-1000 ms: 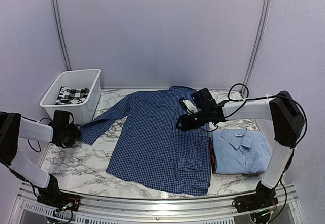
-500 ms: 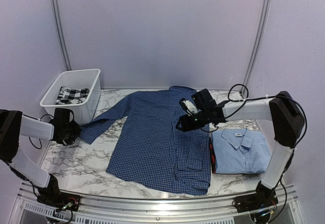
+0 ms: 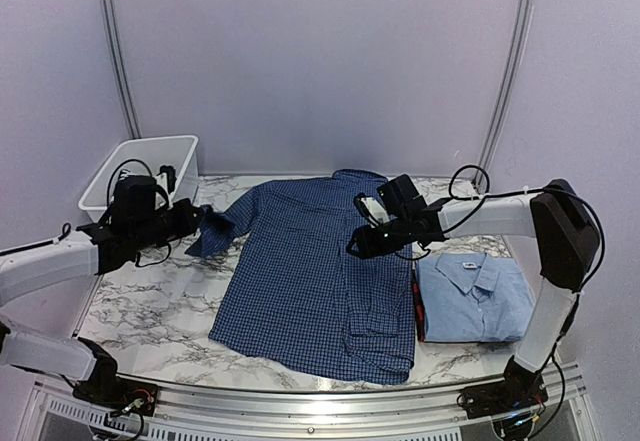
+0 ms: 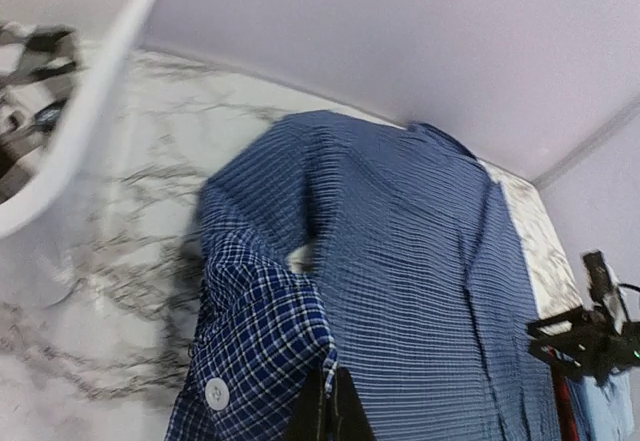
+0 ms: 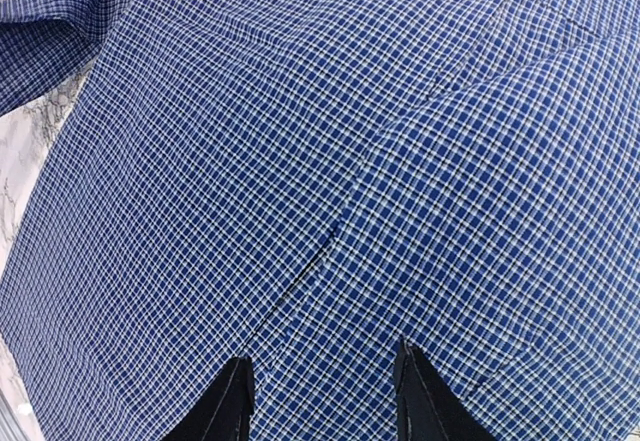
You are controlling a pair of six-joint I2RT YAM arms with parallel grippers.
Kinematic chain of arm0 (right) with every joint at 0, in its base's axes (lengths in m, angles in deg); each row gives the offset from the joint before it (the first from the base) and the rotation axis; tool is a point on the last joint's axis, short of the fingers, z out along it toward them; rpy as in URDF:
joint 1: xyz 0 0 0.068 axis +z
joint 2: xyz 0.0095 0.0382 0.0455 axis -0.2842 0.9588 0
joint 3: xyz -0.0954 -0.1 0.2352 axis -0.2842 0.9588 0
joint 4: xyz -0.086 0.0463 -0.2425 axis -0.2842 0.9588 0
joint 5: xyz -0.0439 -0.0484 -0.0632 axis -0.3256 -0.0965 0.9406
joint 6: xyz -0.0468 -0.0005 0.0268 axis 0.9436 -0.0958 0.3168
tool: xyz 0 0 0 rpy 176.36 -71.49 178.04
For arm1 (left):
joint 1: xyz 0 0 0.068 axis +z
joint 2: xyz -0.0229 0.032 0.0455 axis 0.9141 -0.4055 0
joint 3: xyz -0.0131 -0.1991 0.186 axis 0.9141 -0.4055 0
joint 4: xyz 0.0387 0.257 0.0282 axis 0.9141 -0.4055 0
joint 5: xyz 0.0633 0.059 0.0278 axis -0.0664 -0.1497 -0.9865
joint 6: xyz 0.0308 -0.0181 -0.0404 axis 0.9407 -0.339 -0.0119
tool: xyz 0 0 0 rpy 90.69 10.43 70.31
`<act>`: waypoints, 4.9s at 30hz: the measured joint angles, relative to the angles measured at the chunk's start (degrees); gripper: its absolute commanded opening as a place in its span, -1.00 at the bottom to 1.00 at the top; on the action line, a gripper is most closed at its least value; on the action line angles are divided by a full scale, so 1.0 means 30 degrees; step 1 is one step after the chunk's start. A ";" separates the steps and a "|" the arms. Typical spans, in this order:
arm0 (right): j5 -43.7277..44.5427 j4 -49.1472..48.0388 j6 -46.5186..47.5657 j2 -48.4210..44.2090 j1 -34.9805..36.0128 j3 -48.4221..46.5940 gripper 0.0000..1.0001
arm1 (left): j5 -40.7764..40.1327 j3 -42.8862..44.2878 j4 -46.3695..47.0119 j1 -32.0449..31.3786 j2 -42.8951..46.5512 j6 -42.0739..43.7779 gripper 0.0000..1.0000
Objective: Fold and stack the long sleeve shirts
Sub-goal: Pick up the sleeve from the center of the board, then place the sleeve of the 1/3-folded shirt, then pick up the 2/3-rectangle-folded shirt from the 1/3-folded shirt, then pick up the shirt from the center of the board.
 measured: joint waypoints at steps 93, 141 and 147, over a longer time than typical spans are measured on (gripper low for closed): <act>0.5297 0.6382 0.4393 0.8131 0.5581 -1.5329 -1.00 | 0.3526 -0.1887 -0.7883 -0.4277 -0.1865 -0.3053 0.03; 1.3427 0.7453 0.6084 0.0998 0.0255 -1.6072 -1.00 | 0.3796 0.1166 -0.9457 -0.7060 -0.3803 -0.2514 -1.00; 1.4149 0.7526 0.6193 0.0860 0.0015 -1.5038 -1.00 | 0.4044 0.2820 -0.9479 -0.8072 -0.4138 -0.2433 -1.00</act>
